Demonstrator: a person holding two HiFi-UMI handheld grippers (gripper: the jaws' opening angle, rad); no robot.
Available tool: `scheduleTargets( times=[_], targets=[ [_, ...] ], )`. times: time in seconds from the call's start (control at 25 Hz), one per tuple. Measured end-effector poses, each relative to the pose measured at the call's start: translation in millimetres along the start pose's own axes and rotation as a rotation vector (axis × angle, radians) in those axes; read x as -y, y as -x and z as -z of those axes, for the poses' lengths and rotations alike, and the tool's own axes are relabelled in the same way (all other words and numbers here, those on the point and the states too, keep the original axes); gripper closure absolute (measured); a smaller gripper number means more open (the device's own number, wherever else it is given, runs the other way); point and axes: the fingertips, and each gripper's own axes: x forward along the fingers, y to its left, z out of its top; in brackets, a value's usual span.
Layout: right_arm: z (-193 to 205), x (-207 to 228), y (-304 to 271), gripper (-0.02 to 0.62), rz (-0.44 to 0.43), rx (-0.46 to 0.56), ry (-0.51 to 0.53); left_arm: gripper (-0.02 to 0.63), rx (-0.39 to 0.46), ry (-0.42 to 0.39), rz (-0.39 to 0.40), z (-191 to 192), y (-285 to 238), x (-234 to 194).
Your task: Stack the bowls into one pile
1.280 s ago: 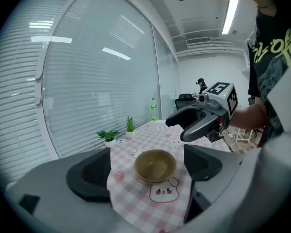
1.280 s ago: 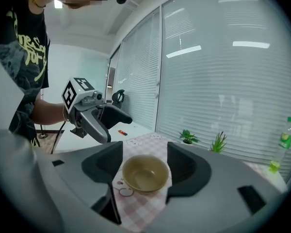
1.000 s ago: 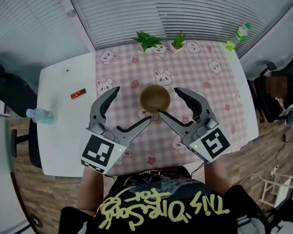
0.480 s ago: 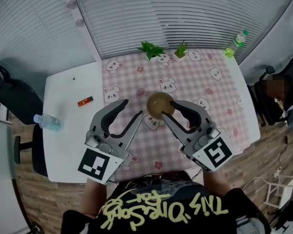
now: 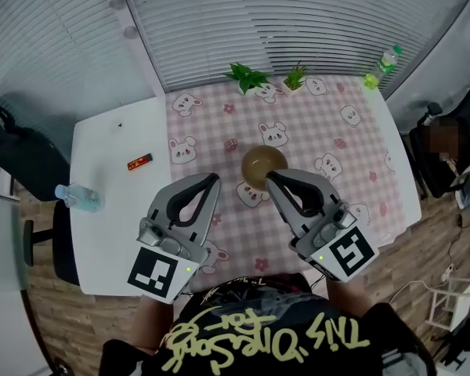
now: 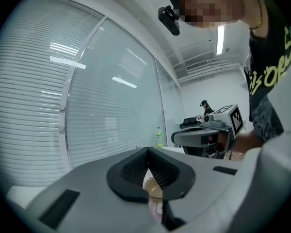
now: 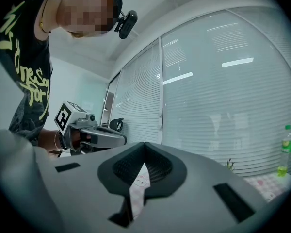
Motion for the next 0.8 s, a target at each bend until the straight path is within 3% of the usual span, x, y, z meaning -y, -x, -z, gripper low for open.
scheduleTargets(
  times=[0.6,0.8],
  targets=[
    [-1,-5,8,0.594,0.008,-0.031,0.018,0.611,0.005,0.014,0.038,-7,5,9],
    [4,-12,6,0.594,-0.029,-0.047,0.004,0.611,0.002,0.017,0.035,-3,4,10]
  ],
)
